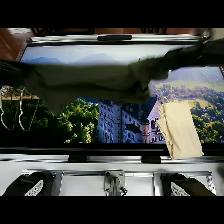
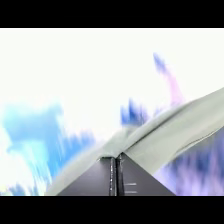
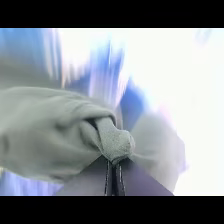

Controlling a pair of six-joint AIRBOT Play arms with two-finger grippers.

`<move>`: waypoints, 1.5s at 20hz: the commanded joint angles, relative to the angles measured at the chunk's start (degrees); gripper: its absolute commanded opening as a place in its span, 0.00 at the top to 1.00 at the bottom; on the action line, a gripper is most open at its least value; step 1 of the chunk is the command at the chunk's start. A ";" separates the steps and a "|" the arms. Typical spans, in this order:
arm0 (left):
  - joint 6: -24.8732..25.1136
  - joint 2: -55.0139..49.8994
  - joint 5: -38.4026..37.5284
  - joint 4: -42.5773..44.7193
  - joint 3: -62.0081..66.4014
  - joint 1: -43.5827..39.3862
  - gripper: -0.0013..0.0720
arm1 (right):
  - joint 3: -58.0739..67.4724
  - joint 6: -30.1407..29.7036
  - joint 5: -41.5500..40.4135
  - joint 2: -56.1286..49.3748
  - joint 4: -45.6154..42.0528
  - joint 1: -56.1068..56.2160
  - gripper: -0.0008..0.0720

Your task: Fold the shirts.

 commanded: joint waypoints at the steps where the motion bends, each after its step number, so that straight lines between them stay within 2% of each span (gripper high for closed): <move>1: -10.84 8.90 6.67 5.35 12.11 0.66 0.94 | 3.26 3.28 -20.13 14.58 5.16 0.09 0.89; 2: -11.28 10.99 8.35 5.38 12.11 0.66 0.94 | 3.26 3.28 -21.29 16.94 6.75 0.09 0.89; 4: -11.26 13.40 6.12 6.38 12.09 0.66 0.94 | 3.26 4.96 -18.36 19.63 7.28 0.09 0.89; 7: -11.26 13.27 -5.01 9.70 12.00 0.66 0.94 | 3.21 8.26 -7.85 19.23 7.02 0.09 0.89; 10: -11.26 11.76 -14.60 14.75 7.61 0.66 0.94 | 3.21 8.55 2.60 14.86 5.55 0.09 0.89; 14: -11.26 8.59 -15.80 21.51 -7.21 0.68 0.94 | 3.21 7.10 10.05 2.82 -0.87 0.09 0.89; 17: -11.26 0.76 -8.68 22.08 -16.98 0.70 0.94 | 3.21 8.35 8.41 -11.13 -1.68 0.09 0.89; 22: -11.30 -20.37 6.86 22.01 -16.76 1.11 0.94 | 3.21 15.87 -5.51 -33.73 10.34 0.09 0.89; 23: -12.17 -24.46 8.15 22.03 -15.34 1.44 0.94 | 3.21 16.79 -8.46 -36.89 13.81 0.09 0.89; 25: -19.85 -32.28 9.66 20.17 -12.76 2.34 0.94 | 3.21 16.83 -13.64 -42.34 20.09 0.11 0.89; 26: -21.75 -35.34 9.92 17.09 -12.09 2.56 0.94 | 3.21 16.83 -14.99 -44.24 21.27 0.11 0.89; 30: -21.73 -43.06 9.07 4.94 -11.69 2.45 0.94 | 3.21 16.87 -13.62 -47.89 21.27 0.09 0.89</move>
